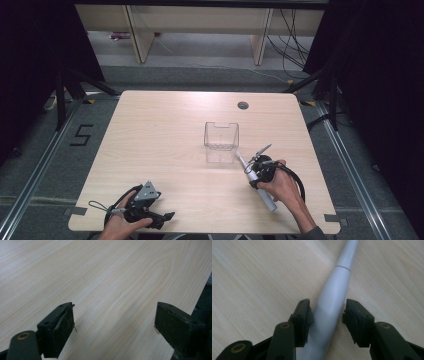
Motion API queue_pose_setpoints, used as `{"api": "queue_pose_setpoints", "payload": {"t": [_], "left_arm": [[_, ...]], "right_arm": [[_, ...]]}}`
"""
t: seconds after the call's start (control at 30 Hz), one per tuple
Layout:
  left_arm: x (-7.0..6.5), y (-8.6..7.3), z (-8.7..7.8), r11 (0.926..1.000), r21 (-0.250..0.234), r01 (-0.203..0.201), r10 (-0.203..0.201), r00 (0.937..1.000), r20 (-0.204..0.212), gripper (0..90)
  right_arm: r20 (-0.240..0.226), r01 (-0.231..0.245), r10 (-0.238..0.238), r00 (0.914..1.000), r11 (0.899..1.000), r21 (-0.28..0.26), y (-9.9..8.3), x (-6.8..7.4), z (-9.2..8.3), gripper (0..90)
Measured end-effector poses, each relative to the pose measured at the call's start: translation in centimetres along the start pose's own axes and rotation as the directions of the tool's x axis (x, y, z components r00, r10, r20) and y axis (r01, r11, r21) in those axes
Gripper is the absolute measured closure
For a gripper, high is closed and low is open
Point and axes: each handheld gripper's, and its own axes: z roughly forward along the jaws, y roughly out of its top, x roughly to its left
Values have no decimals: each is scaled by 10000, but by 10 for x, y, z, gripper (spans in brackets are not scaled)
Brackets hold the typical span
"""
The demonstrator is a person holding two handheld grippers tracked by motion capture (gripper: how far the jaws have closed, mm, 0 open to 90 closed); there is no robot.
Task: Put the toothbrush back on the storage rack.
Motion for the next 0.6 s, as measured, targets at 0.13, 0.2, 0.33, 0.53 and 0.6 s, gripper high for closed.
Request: {"api": "queue_pose_setpoints", "payload": {"t": [0.13, 0.2, 0.33, 0.53, 0.6], "left_arm": [[1, 0, 0, 9999, 121, -119, 120, 9999, -86, 153], [1, 0, 0, 9998, 135, -119, 120, 9999, -38, 153], [1, 0, -1, 9998, 82, -179, 180, 9998, -72, 153], [1, 0, 0, 9999, 92, -74, 74, 10000, -18, 153], [1, 0, 0, 9999, 106, -109, 110, 9999, -47, 153]], "right_arm": [[-46, -218, 220, 9997, 9989, 423, 4, 2, 2, 584], [-50, -56, 58, 10000, 9990, 440, 5, 0, 4, 592], [6, -101, 101, 9999, 9981, 610, 8, -3, 4, 615], [34, -217, 215, 9998, 9958, 891, 4, -11, 1, 649], [51, -233, 229, 9997, 9945, 1022, 2, -13, -1, 657]]}}
